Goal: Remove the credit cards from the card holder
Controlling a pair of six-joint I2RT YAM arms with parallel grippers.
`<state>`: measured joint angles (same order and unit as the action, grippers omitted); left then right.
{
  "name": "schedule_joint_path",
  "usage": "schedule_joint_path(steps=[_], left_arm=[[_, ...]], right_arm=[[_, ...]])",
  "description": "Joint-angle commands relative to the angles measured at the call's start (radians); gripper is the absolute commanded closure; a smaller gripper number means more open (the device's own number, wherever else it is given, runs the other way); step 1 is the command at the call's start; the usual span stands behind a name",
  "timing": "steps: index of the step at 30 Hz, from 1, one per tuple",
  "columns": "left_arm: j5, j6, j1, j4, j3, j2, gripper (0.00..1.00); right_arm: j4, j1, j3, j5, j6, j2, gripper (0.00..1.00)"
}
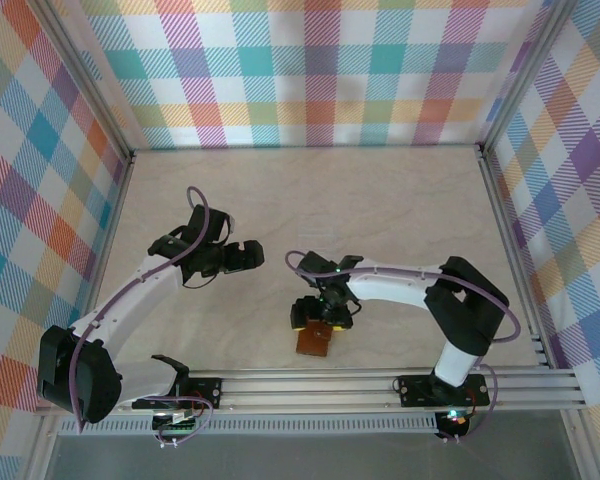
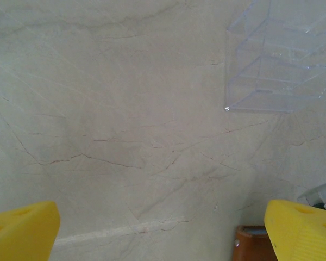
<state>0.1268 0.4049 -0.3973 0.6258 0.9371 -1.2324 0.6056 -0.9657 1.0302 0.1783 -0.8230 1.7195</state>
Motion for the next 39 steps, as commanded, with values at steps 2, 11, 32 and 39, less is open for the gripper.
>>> schedule_joint_path(steps=[2, 11, 32, 39], left_arm=[[-0.021, 0.005, -0.011, 0.009, -0.022, 0.01, 0.03], [-0.042, -0.019, -0.011, 0.009, -0.021, -0.003, 0.02], [-0.136, 0.069, -0.011, -0.021, -0.123, 0.058, 0.03], [-0.126, 0.107, -0.011, -0.023, -0.176, 0.109, 0.04]], right_arm=[[0.064, -0.01, 0.056, -0.085, -0.031, 0.026, 0.08], [0.146, -0.07, 0.122, -0.186, -0.091, 0.097, 0.07], [0.125, -0.011, 0.393, -0.255, -0.027, 0.256, 0.32], [0.128, 0.017, 0.517, -0.252, 0.02, 0.37, 0.29]])
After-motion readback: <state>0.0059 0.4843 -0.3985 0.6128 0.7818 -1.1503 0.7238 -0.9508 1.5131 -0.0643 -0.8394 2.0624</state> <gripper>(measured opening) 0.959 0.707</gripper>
